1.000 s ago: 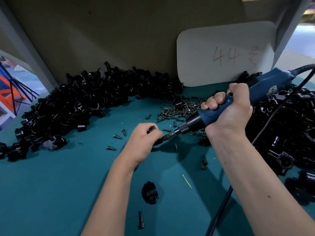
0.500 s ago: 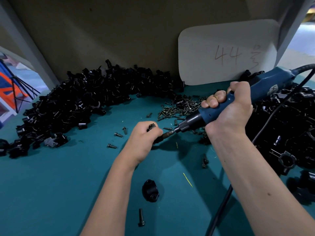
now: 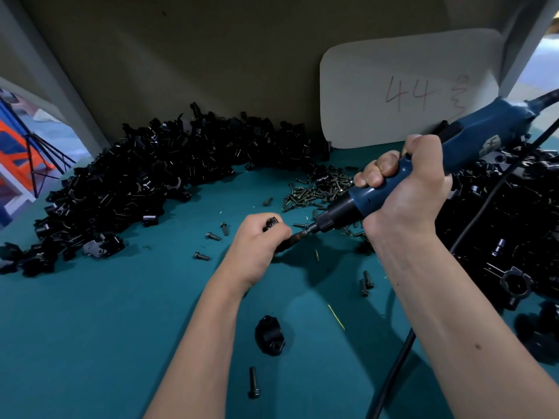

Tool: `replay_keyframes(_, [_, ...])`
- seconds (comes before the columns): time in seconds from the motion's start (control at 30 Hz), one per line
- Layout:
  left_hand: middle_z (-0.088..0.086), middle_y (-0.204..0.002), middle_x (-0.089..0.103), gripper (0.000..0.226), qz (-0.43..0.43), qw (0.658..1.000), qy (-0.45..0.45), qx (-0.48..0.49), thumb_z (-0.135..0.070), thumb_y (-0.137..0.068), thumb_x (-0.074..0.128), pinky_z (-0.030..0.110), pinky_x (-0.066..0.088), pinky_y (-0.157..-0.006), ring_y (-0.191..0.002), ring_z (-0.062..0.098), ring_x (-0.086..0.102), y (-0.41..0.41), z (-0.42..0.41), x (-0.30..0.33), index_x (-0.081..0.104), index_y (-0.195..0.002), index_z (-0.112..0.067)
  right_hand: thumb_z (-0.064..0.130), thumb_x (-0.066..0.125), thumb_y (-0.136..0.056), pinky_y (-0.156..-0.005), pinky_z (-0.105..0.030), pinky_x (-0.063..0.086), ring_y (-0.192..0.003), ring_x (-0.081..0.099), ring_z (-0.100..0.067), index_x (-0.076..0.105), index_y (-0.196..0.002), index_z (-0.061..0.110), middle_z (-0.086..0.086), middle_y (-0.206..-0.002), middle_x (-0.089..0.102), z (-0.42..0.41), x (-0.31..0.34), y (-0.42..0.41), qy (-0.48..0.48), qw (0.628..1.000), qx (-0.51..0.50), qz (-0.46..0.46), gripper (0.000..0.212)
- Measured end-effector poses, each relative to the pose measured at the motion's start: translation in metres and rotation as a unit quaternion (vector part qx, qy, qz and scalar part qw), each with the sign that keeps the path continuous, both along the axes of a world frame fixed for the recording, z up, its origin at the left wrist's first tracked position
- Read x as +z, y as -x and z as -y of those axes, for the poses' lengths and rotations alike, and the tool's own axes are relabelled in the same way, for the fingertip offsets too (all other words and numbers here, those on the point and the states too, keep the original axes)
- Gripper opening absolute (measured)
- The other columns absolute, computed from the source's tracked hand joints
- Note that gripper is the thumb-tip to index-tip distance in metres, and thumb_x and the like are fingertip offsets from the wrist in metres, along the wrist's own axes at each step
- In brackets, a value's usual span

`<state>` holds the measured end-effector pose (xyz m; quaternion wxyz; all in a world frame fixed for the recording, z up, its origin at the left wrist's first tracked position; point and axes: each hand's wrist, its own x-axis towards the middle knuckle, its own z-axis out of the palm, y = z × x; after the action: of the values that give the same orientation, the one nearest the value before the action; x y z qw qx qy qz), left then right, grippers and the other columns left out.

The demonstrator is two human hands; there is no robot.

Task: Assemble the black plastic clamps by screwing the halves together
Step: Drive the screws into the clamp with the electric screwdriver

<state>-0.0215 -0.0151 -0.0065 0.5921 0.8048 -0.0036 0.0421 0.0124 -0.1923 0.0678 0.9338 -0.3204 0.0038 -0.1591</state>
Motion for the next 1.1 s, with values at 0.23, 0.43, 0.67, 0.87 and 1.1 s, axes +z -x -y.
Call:
replay_keyframes(0.23, [-0.004, -0.059, 0.026, 0.033, 0.034, 0.999, -0.013, 0.029, -0.030, -0.076, 0.055, 0.040, 0.018, -0.060, -0.058, 0.018, 0.022, 0.005, 0.005, 0.001, 0.032, -0.066, -0.009, 0.007, 0.052, -0.090, -0.050, -0.029, 0.034, -0.045, 0.033, -0.019, 0.033, -0.083, 0.015, -0.004, -0.059, 0.036, 0.000, 0.003, -0.001, 0.002, 1.000, -0.013, -0.020, 0.022])
replay_keyframes(0.43, [-0.003, -0.061, 0.028, 0.032, 0.078, 0.992, -0.064, 0.071, -0.030, -0.078, 0.055, 0.038, 0.022, -0.060, -0.060, 0.017, 0.025, 0.010, 0.011, -0.002, 0.033, -0.067, -0.010, 0.009, 0.056, -0.089, -0.050, -0.029, 0.036, -0.044, 0.035, -0.018, 0.035, -0.079, 0.014, -0.003, -0.056, 0.039, 0.001, 0.003, -0.006, -0.009, 0.995, -0.043, -0.092, 0.024])
replay_keyframes(0.67, [-0.008, -0.056, 0.030, 0.032, 0.100, 0.984, -0.107, 0.098, -0.036, -0.081, 0.054, 0.038, 0.024, -0.055, -0.056, 0.017, 0.026, 0.011, 0.015, -0.007, 0.032, -0.066, -0.018, 0.006, 0.057, -0.087, -0.049, -0.030, 0.038, -0.041, 0.038, -0.018, 0.038, -0.089, 0.012, -0.003, -0.053, 0.042, 0.000, 0.009, -0.002, 0.024, 0.994, -0.070, -0.078, 0.020])
replay_keyframes(0.87, [-0.009, -0.056, 0.032, 0.037, 0.120, 0.981, -0.059, 0.141, -0.044, -0.081, 0.051, 0.039, 0.028, -0.056, -0.056, 0.016, 0.029, 0.004, 0.012, -0.009, 0.034, -0.064, -0.016, 0.020, 0.066, -0.094, -0.050, -0.029, 0.042, -0.044, 0.041, -0.020, 0.035, -0.113, 0.011, -0.004, -0.057, 0.045, -0.004, 0.014, 0.006, 0.007, 1.000, -0.027, 0.013, 0.038])
replay_keyframes(1.1, [-0.007, -0.057, 0.032, 0.035, 0.082, 0.980, 0.142, 0.113, -0.044, -0.073, 0.058, 0.023, 0.027, -0.046, -0.049, 0.012, 0.027, 0.002, 0.007, -0.005, 0.040, -0.063, -0.016, 0.045, 0.063, -0.096, -0.048, -0.023, 0.039, -0.043, 0.042, -0.010, 0.049, -0.063, 0.021, 0.006, -0.054, 0.045, 0.013, 0.021, 0.000, -0.135, 0.988, 0.080, -0.002, 0.043])
